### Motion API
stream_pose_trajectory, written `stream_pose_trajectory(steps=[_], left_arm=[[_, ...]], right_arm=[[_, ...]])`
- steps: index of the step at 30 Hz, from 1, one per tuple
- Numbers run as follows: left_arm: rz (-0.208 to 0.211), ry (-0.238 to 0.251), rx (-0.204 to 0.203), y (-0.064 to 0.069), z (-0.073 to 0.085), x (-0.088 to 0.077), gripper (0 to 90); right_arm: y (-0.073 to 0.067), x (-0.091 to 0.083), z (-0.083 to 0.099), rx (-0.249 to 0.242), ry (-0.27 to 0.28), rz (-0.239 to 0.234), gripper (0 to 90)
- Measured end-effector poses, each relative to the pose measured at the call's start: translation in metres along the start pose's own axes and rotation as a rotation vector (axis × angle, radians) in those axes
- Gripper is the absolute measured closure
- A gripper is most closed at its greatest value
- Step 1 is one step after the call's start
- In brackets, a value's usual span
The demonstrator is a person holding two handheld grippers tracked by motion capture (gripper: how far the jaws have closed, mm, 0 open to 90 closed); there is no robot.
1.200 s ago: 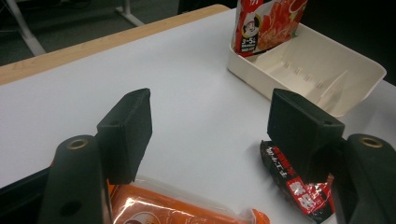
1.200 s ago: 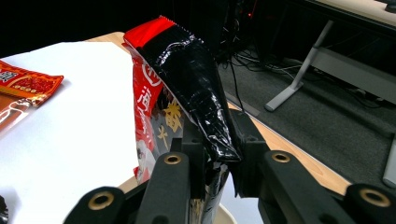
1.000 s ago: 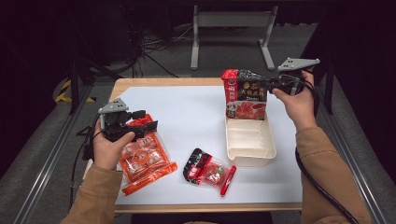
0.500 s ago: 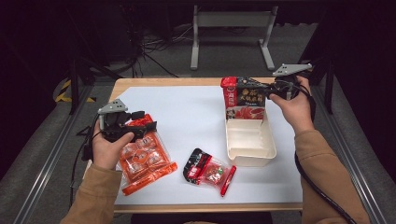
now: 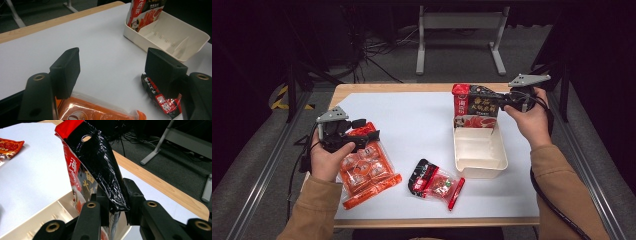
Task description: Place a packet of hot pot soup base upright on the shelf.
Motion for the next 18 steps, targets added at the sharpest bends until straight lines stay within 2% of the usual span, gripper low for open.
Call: stream_pose_trajectory(steps=[5, 12, 16, 17, 18], left_arm=[[0.006, 0.010, -0.010, -0.0009, 0.0015, 0.0012, 27.2], [0.008, 0.026, -0.004, -0.0047, 0.0047, 0.0018, 25.5], [0.005, 0.025, -0.002, -0.0071, 0.0061, 0.0012, 25.3], [0.000, 0.025, -0.003, -0.0077, 0.0066, 0.0011, 25.0], [-0.001, 0.022, 0.000, -0.0084, 0.0069, 0.0007, 25.0]], right_arm=[[0.0025, -0.0022, 0.0059, 0.030, 0.017, 0.003, 76.4], [0.0025, -0.0026, 0.0060, 0.035, 0.014, 0.004, 75.0], [0.0032, -0.0031, 0.0062, 0.047, 0.016, -0.002, 69.5], [0.0030, -0.0038, 0.0055, 0.076, 0.031, -0.012, 62.0], [0.0030, -0.0038, 0.0055, 0.076, 0.031, -0.012, 62.0]])
Point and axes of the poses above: each handheld gripper's, and its own axes: x roughly forward along the jaws, z roughly out of its underside, y roughly to its right, the point moved 4 cm from there along x, roughly forward along the jaws, and after that the axes turned 10 degrees about y, right-handed, at the moved point
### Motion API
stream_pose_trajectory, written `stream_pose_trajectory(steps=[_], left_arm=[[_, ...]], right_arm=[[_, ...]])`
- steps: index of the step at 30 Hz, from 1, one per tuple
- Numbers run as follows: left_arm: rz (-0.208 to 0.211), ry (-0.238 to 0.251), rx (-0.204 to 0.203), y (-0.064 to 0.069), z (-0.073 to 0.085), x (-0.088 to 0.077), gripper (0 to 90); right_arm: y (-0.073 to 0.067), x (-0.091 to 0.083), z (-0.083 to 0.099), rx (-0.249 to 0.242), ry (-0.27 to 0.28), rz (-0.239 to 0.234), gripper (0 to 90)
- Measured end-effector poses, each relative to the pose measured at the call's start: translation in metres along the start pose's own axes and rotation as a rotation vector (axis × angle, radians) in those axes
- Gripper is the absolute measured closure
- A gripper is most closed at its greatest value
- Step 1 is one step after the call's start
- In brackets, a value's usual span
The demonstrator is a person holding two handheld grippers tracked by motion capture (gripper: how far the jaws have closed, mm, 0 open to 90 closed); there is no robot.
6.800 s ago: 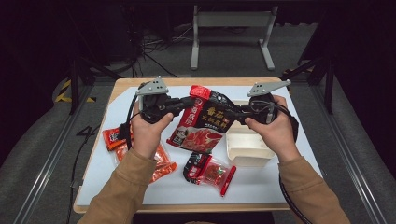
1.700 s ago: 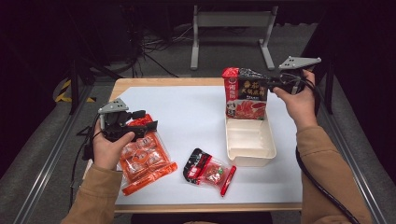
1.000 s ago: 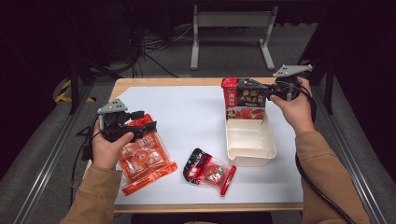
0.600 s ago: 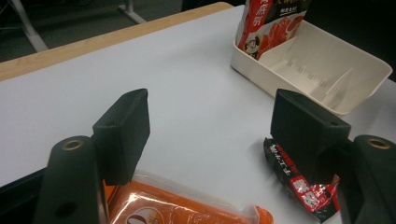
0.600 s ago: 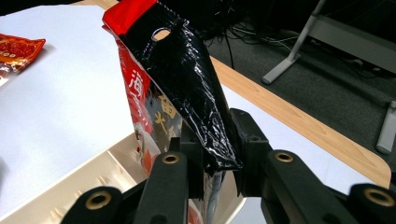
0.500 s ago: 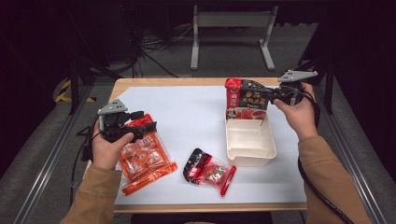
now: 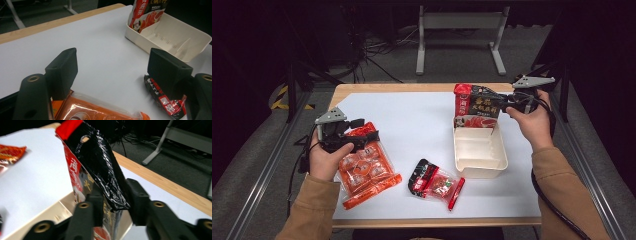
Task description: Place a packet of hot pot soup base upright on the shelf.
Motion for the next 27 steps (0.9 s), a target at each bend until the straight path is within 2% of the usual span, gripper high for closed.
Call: stream_pose_trajectory(steps=[3, 7, 10, 12, 13, 16, 18, 22, 25, 27], left_arm=[[-0.004, -0.010, -0.005, -0.002, 0.001, -0.001, 24.7], [-0.004, -0.020, -0.018, -0.002, 0.003, -0.003, 23.6], [-0.008, -0.023, -0.012, -0.004, 0.003, -0.005, 21.9], [-0.008, -0.025, -0.019, -0.006, 0.003, -0.007, 21.5], [-0.015, -0.021, -0.008, -0.007, 0.003, -0.007, 20.9], [-0.019, -0.014, -0.017, -0.008, 0.003, -0.009, 19.8], [-0.018, -0.013, 0.001, -0.011, 0.003, -0.012, 18.4], [-0.018, -0.003, 0.002, -0.013, 0.002, -0.016, 17.2], [-0.034, 0.018, 0.014, -0.014, 0.000, -0.021, 24.5], [-0.028, 0.008, 0.018, -0.015, -0.001, -0.023, 24.2]], right_arm=[[-0.001, -0.002, -0.003, 0.009, 0.013, -0.003, 52.9], [-0.003, -0.006, -0.006, 0.009, 0.010, -0.001, 47.2], [-0.004, -0.015, -0.008, 0.023, 0.017, 0.003, 42.4], [-0.004, -0.019, -0.009, 0.029, 0.021, 0.004, 41.9], [-0.003, -0.026, -0.010, 0.031, 0.033, 0.017, 40.1], [-0.001, -0.032, -0.012, 0.042, 0.042, 0.036, 38.3], [0.000, -0.039, -0.013, 0.043, 0.050, 0.044, 36.6], [0.000, -0.052, -0.014, 0.055, 0.068, 0.050, 35.3], [-0.004, -0.060, -0.013, 0.055, 0.081, 0.039, 35.2], [-0.007, -0.064, -0.010, 0.041, 0.072, 0.032, 34.9]])
Point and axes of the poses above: each handheld gripper's, and its own axes: x roughly forward along the jaws, z roughly out of its underside, y roughly to its right, the point moved 4 cm from there along x, roughly forward along the jaws, and after that the axes turned 10 degrees about y, right-handed, at the moved point
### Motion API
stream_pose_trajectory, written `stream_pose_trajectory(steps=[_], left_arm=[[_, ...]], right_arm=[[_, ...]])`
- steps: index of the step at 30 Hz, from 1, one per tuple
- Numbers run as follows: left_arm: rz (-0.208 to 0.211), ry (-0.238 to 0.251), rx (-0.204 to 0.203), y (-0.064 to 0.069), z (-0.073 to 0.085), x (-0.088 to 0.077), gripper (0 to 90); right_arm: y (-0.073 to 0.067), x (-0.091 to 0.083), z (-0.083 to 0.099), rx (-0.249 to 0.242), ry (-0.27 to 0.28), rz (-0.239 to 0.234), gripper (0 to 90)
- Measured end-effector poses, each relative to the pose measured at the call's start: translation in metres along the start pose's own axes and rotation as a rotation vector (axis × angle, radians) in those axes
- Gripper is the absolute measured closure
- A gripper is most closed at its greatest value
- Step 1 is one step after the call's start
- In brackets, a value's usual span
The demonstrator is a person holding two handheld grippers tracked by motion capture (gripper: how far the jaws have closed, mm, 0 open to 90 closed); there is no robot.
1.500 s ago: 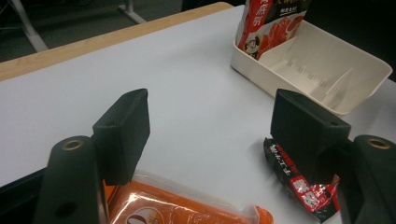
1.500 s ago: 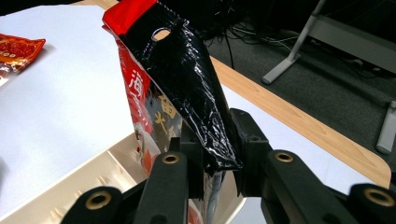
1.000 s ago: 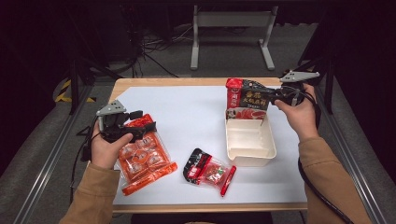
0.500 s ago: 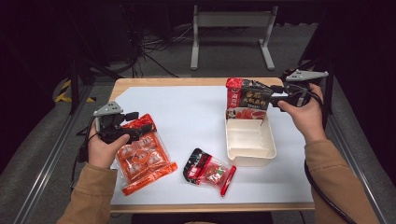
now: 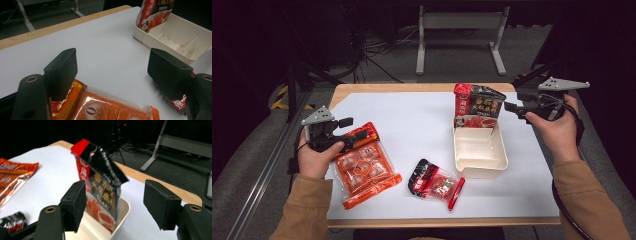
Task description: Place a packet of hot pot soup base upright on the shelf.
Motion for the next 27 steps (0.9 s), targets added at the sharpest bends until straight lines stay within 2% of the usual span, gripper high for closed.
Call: stream_pose_trajectory(steps=[6, 8, 12, 13, 14, 16, 18, 24, 27], left_arm=[[0.001, -0.015, 0.017, -0.003, 0.001, -0.001, 24.2], [-0.014, -0.031, 0.033, -0.004, 0.001, -0.002, 24.1], [-0.013, -0.023, 0.028, -0.008, 0.001, -0.005, 23.5], [-0.063, -0.040, 0.017, -0.013, 0.003, -0.008, 23.5], [-0.106, -0.054, 0.036, -0.017, 0.003, -0.010, 23.4], [-0.121, -0.059, 0.031, -0.021, 0.004, -0.013, 23.0], [-0.113, -0.051, 0.017, -0.025, 0.006, -0.015, 23.0], [-0.131, -0.038, 0.004, -0.037, 0.011, -0.021, 23.0], [-0.161, -0.033, -0.008, -0.047, 0.018, -0.023, 22.9]], right_arm=[[-0.008, -0.012, 0.002, -0.008, 0.006, -0.032, 34.0], [-0.011, -0.013, 0.003, -0.007, 0.007, -0.043, 33.8], [-0.015, -0.015, 0.004, -0.002, 0.012, -0.058, 33.7], [-0.017, -0.015, 0.005, -0.001, 0.012, -0.065, 33.7], [-0.018, -0.016, 0.005, 0.000, 0.011, -0.071, 33.7], [-0.018, -0.016, 0.005, -0.005, 0.012, -0.071, 33.7], [-0.019, -0.016, 0.006, -0.005, 0.013, -0.075, 33.7], [-0.018, -0.012, 0.015, -0.001, 0.002, -0.079, 33.6], [-0.020, -0.009, 0.019, 0.002, 0.006, -0.093, 33.6]])
Point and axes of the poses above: each handheld gripper's, and its own axes: x roughly forward along the jaws, z roughly out of its underside, y roughly to its right, the point moved 4 cm from there along x, roughly forward along the jaws, and after that the axes turned 10 degrees about y, right-handed, at the moved point
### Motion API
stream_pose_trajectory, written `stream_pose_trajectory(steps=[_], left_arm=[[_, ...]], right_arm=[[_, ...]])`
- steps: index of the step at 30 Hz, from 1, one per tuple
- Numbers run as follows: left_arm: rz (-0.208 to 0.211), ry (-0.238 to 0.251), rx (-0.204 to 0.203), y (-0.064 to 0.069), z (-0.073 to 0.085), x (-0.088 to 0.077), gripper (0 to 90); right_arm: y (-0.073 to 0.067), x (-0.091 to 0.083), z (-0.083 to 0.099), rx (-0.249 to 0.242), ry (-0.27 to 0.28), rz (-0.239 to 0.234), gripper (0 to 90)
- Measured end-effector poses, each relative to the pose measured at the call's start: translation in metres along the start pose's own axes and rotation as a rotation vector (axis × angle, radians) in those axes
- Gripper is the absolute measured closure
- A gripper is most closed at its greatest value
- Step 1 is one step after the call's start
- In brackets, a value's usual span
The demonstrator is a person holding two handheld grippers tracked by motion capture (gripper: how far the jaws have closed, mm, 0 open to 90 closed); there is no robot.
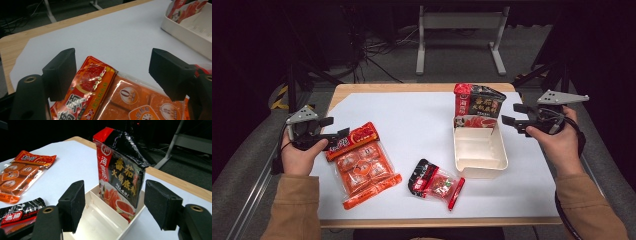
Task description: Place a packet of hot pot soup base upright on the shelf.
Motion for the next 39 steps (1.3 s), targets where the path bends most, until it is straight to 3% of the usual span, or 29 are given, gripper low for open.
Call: stream_pose_trajectory(steps=[6, 11, 14, 22, 31, 39], left_arm=[[-0.068, -0.002, -0.017, -0.016, 0.012, 0.003, 23.5], [-0.091, -0.009, -0.031, -0.029, 0.025, 0.008, 23.7], [-0.082, -0.009, -0.066, -0.033, 0.030, 0.011, 23.7], [-0.126, -0.066, -0.054, -0.042, 0.045, 0.019, 24.3], [-0.161, -0.108, -0.077, -0.053, 0.059, 0.022, 24.5], [-0.183, -0.140, -0.142, -0.065, 0.073, 0.023, 24.6]], right_arm=[[-0.001, 0.005, 0.009, -0.003, -0.015, -0.008, 33.6], [-0.003, 0.008, 0.016, 0.007, -0.020, -0.019, 33.6], [-0.003, 0.009, 0.019, 0.015, -0.011, -0.022, 33.6], [-0.005, 0.012, 0.029, 0.015, -0.012, -0.027, 33.6], [-0.005, 0.012, 0.037, 0.027, -0.013, -0.031, 33.6], [-0.008, 0.016, 0.042, 0.040, -0.017, -0.042, 33.6]])
Point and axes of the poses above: each handheld gripper's, and its own axes: x roughly forward along the jaws, z roughly out of its underside, y roughly to its right, the point moved 4 cm from there along x, roughly forward along the jaws, and after that the axes turned 10 degrees about y, right-handed, at the moved point
